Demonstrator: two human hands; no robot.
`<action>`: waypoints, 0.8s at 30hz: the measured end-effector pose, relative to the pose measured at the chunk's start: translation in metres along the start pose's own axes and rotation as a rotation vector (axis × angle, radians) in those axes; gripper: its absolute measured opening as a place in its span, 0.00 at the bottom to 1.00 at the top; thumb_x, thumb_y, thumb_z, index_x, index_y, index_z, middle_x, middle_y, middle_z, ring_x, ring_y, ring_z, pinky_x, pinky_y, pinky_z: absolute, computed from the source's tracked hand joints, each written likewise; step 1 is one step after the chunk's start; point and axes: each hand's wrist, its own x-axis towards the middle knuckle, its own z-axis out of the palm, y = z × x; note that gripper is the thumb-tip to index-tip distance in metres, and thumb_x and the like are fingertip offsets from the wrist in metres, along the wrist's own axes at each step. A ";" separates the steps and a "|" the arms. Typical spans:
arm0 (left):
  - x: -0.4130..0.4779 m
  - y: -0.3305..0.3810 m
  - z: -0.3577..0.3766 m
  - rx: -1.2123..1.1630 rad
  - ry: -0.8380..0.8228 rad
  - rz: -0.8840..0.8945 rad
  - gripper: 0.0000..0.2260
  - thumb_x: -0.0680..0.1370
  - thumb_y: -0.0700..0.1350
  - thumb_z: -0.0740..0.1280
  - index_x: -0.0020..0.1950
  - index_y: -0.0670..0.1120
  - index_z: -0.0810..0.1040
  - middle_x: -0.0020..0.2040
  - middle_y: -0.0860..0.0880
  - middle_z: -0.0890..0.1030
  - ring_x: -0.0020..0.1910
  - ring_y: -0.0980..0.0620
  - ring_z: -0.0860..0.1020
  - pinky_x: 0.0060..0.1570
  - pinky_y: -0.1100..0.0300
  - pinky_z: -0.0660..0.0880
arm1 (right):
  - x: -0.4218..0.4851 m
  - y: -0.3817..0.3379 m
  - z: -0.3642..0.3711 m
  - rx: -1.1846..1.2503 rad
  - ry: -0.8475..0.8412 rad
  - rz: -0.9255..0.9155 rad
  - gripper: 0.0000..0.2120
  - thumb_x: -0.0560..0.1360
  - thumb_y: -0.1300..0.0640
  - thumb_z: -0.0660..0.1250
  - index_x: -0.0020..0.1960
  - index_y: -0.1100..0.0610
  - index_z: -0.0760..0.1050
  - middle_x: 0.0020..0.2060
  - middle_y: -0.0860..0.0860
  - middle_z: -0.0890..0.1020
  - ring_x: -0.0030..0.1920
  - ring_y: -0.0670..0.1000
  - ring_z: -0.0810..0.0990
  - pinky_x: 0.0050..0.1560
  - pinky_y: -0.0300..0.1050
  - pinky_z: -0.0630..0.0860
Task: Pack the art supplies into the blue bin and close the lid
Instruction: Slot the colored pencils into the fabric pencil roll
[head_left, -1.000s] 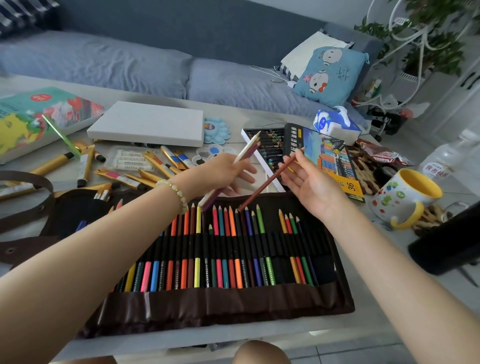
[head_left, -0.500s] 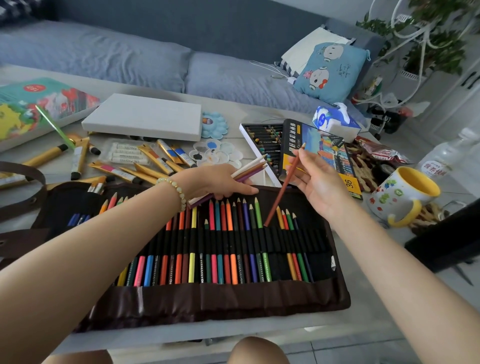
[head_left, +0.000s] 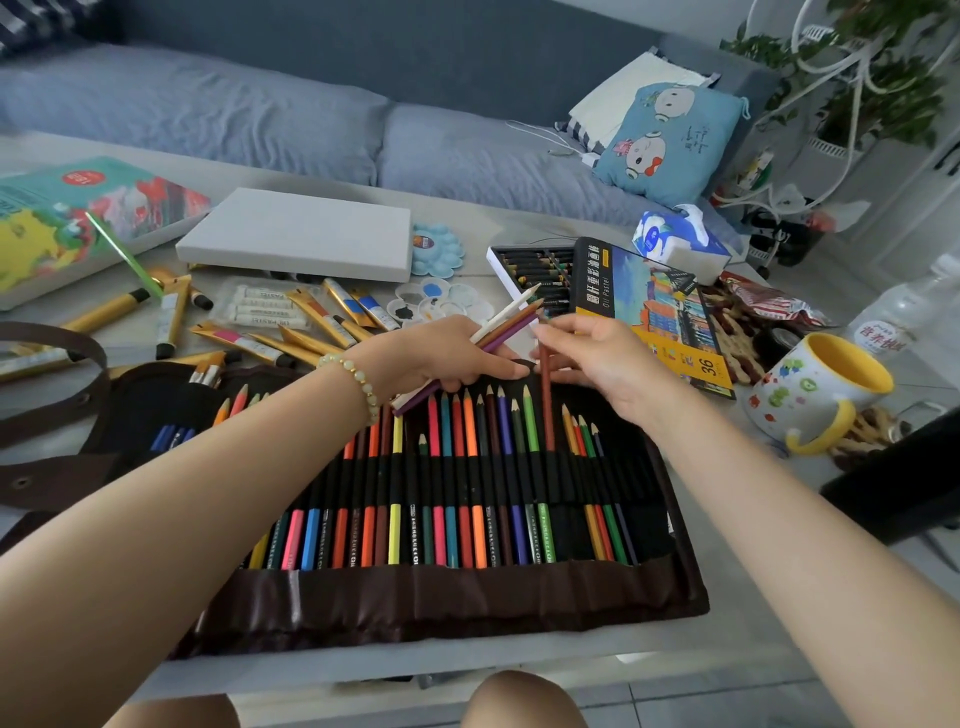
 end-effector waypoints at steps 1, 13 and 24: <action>0.000 -0.001 0.000 0.001 0.011 -0.007 0.08 0.73 0.55 0.71 0.37 0.54 0.77 0.30 0.50 0.68 0.29 0.53 0.66 0.30 0.63 0.64 | -0.001 0.002 0.003 -0.064 -0.019 0.013 0.02 0.76 0.57 0.68 0.45 0.55 0.78 0.37 0.50 0.81 0.33 0.44 0.80 0.34 0.35 0.77; 0.006 -0.006 0.000 -0.063 0.042 -0.083 0.18 0.71 0.56 0.73 0.56 0.48 0.81 0.33 0.50 0.71 0.31 0.53 0.68 0.34 0.62 0.66 | -0.017 0.007 -0.009 -0.359 -0.193 0.090 0.10 0.70 0.50 0.74 0.46 0.56 0.81 0.38 0.53 0.76 0.36 0.49 0.71 0.33 0.37 0.68; 0.013 -0.009 0.002 -0.029 0.012 -0.131 0.19 0.73 0.56 0.70 0.58 0.45 0.79 0.34 0.49 0.71 0.31 0.53 0.68 0.36 0.61 0.67 | -0.028 0.005 -0.016 -0.593 -0.237 0.102 0.12 0.66 0.42 0.75 0.42 0.49 0.82 0.35 0.45 0.79 0.40 0.44 0.75 0.43 0.38 0.69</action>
